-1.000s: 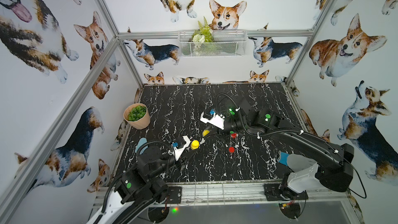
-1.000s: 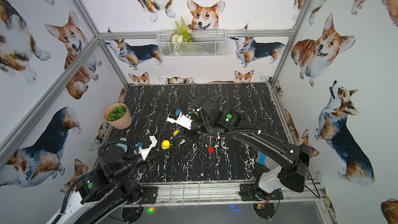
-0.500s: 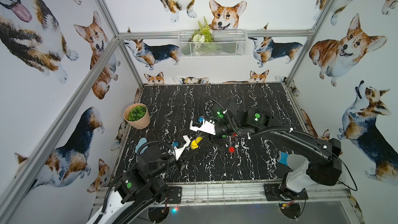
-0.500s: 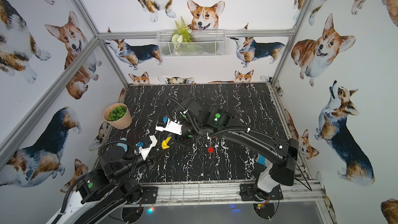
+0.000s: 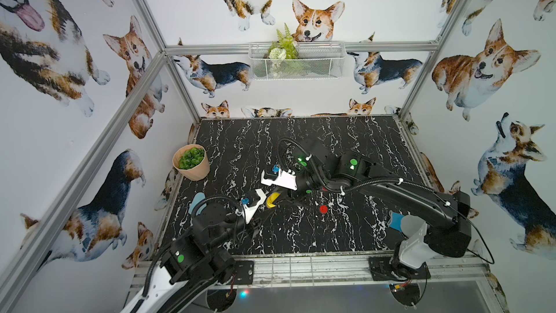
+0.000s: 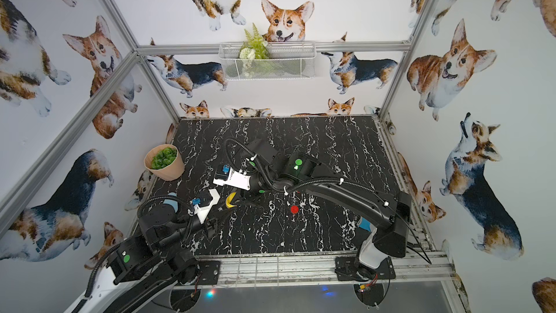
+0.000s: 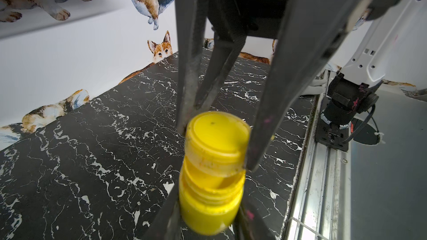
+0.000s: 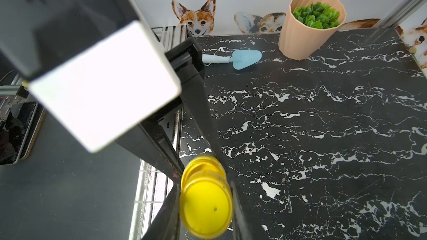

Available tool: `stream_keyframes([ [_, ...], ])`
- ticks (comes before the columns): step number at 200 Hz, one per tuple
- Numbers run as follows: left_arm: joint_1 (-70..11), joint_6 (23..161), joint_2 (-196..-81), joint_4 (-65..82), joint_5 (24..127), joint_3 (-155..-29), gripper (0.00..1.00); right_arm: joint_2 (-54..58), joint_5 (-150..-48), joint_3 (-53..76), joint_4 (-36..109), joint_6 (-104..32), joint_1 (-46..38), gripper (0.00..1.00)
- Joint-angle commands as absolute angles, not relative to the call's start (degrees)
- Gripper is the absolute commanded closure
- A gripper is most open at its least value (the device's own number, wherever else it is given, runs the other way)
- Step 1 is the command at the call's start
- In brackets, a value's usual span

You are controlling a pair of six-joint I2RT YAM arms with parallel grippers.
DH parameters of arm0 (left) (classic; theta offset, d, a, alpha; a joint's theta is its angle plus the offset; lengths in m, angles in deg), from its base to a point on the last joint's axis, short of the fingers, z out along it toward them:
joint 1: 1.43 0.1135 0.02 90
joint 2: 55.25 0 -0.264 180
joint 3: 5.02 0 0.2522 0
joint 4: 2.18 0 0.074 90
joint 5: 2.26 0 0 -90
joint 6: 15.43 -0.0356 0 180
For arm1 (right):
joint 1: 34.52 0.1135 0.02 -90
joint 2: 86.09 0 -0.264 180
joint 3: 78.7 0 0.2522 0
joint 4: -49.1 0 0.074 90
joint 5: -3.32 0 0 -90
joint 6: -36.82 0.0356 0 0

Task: Close the paint jar lid
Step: Close the lid on the paint jar.

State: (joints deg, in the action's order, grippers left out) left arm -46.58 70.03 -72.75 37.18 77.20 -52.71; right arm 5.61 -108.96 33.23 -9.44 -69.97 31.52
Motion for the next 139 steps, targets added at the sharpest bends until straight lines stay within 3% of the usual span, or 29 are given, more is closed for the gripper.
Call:
stream_keyframes([
  [1, -46.6, 68.9, -72.9, 36.1, 76.8, -52.8, 0.68, 6.2, -109.1, 34.2, -9.7, -71.7, 31.9, 0.66],
  [139, -46.6, 68.9, -71.7, 36.2, 78.5, -52.9, 0.69, 5.5, -107.8, 31.3, -8.4, -71.2, 32.8, 0.66],
])
